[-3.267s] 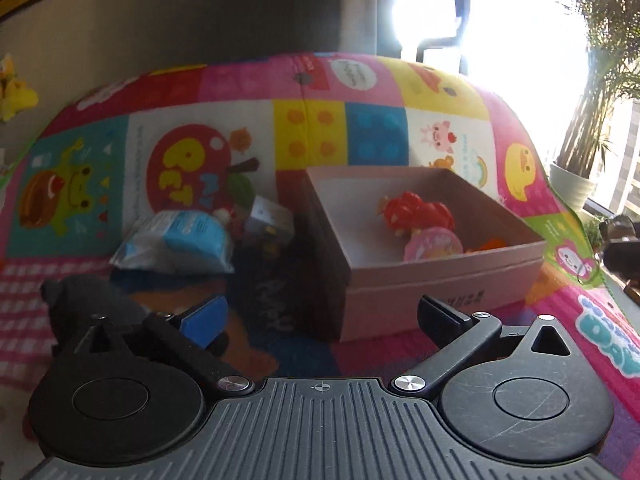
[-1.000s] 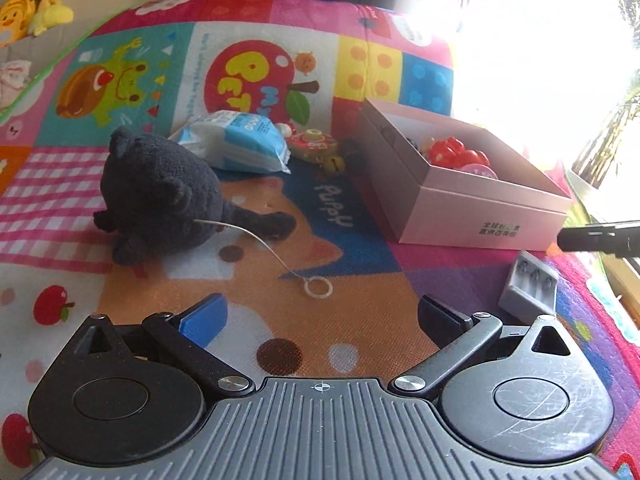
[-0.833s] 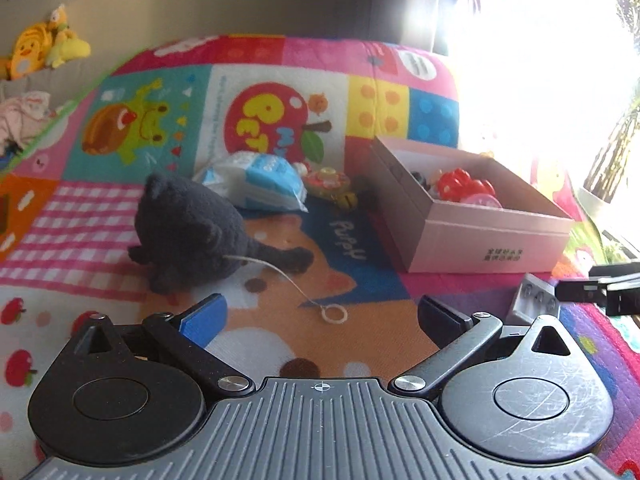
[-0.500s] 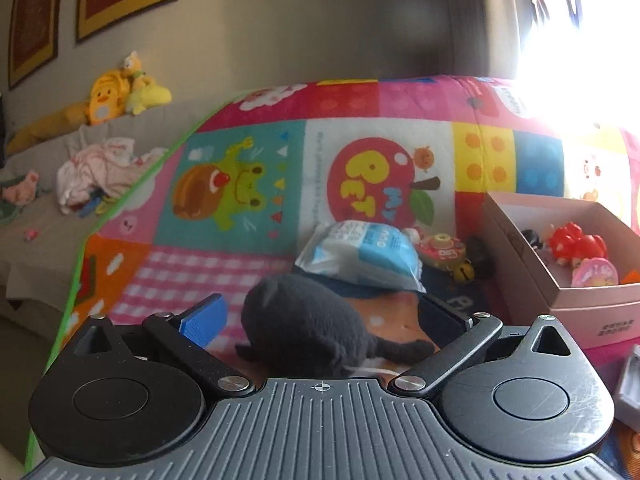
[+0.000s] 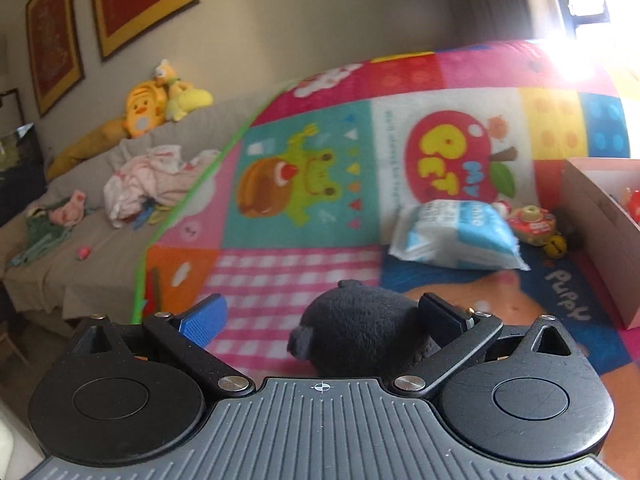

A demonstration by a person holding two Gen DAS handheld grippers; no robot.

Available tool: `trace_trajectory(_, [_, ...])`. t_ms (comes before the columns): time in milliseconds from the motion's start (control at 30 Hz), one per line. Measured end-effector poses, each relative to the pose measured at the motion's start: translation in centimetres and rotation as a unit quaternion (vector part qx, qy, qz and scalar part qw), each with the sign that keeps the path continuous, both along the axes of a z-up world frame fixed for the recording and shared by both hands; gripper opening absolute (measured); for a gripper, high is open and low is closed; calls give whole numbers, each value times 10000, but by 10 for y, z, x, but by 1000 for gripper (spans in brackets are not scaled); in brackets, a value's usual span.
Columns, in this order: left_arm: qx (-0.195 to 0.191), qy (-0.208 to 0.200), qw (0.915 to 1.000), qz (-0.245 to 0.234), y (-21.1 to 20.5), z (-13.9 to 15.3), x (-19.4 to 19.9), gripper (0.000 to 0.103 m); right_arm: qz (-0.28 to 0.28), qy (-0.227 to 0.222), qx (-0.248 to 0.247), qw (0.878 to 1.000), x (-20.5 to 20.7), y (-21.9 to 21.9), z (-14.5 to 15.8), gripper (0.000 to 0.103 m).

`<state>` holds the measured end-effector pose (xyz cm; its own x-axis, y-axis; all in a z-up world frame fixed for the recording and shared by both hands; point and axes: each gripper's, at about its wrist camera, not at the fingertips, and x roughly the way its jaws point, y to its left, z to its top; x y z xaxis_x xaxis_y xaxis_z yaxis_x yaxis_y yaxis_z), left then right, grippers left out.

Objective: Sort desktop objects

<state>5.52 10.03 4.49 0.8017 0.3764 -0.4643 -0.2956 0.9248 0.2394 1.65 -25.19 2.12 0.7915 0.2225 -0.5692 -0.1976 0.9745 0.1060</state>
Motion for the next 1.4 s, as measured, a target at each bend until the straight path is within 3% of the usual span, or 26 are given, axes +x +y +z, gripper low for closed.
trace_trajectory(467, [-179,-154,9952,950,44,4,-45,103,-43,47,-164,9998,0,4,-2,103])
trace_trajectory(600, [-823,-279,9935,737,57,4,-59,103,-42,66,-176,9998,0,4,-2,103])
trace_trajectory(667, [-1311,-576,9873,685,61,5,-70,103,-44,79,-193,9998,1,5,-2,103])
trace_trajectory(733, [-1533,-749,9835,594,58,4,-73,103,-41,91,-206,9997,1,5,-3,103])
trace_trajectory(800, [-1409,-590,9876,369,48,1,-65,103,-33,118,-210,9997,2,5,-3,103])
trace_trajectory(933, [-584,-224,9980,-47,14,-12,-37,103,-42,161,-206,9996,3,5,-3,103])
trace_trajectory(1067, [-304,-12,9977,-600,-11,-17,-15,103,-57,159,-214,9996,3,5,-4,103])
trace_trajectory(1167, [-291,236,9968,-708,-20,-22,2,103,-52,190,-183,9996,4,5,-4,103])
trace_trajectory(1400, [-968,515,9940,-54,2,-29,33,103,-71,270,-4,9996,6,0,-5,103])
